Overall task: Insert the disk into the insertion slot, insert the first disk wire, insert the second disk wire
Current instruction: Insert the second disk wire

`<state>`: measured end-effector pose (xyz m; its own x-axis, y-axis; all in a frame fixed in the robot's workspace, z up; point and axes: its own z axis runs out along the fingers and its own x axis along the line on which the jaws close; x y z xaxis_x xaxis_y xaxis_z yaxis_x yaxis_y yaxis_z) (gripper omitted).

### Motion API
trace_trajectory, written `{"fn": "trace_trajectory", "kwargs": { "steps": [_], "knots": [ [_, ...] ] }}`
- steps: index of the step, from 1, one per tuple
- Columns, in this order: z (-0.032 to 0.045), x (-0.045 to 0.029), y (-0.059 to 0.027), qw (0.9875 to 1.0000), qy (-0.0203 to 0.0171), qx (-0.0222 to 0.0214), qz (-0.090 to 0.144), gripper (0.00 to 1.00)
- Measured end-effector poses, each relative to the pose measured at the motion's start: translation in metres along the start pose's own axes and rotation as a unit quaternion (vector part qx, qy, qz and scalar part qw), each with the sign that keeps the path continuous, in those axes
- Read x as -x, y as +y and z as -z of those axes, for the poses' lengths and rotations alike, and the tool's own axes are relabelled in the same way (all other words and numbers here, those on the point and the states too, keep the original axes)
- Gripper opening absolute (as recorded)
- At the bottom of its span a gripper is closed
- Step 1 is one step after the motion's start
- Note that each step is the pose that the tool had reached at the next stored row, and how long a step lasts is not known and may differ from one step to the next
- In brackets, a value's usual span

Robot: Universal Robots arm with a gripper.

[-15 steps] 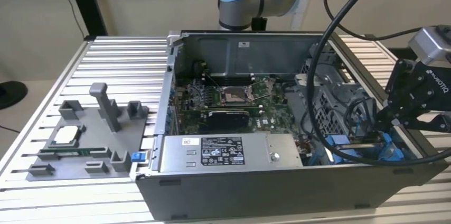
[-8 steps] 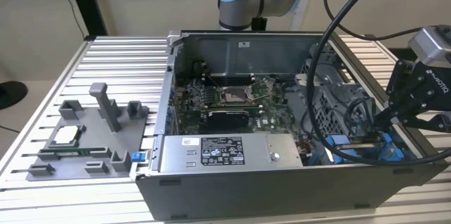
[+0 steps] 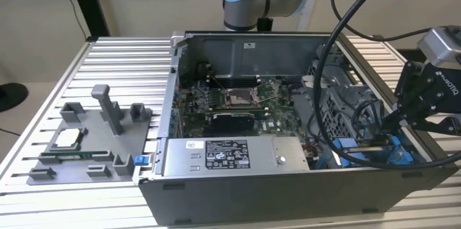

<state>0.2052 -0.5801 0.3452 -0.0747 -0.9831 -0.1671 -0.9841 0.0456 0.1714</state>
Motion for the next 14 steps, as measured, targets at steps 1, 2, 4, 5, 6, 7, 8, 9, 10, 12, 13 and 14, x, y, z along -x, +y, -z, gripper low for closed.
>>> {"fn": "trace_trajectory", "kwargs": {
  "steps": [1, 2, 4, 5, 6, 7, 8, 9, 10, 12, 13, 14],
  "knots": [
    [0.0, 0.0, 0.0, 1.0, 0.0, 0.0, 0.0, 0.0],
    [0.0001, 0.0, 0.0, 1.0, 0.0, 0.0, 0.0, 0.0],
    [0.001, 0.0001, 0.0001, 1.0, 0.0, 0.0, 0.0, 0.0],
    [0.0018, 0.0003, 0.0003, 1.0, 0.0, 0.0, 0.0, 0.0],
    [0.0029, 0.0005, 0.0005, 1.0, 0.0001, 0.0, 0.0, 0.0],
    [0.0042, 0.0007, 0.0008, 1.0, 0.0001, 0.0, 0.0, 0.0],
    [0.0057, 0.001, 0.0011, 1.0, 0.0, 0.0, 0.0, 0.0],
    [0.0075, 0.0013, 0.0014, 1.0, 0.0, 0.0, 0.0, 0.0],
    [0.0093, 0.0016, 0.0017, 1.0, 0.0, 0.0, 0.0, 0.0],
    [0.0129, 0.0022, 0.0024, 1.0, 0.0, 0.0, 0.0, 0.0],
    [0.0148, 0.0025, 0.0028, 1.0, 0.0, 0.0, 0.0, 0.0],
    [0.017, 0.0029, 0.0032, 1.0, 0.0, 0.0, 0.0, 0.0]
  ]
}}
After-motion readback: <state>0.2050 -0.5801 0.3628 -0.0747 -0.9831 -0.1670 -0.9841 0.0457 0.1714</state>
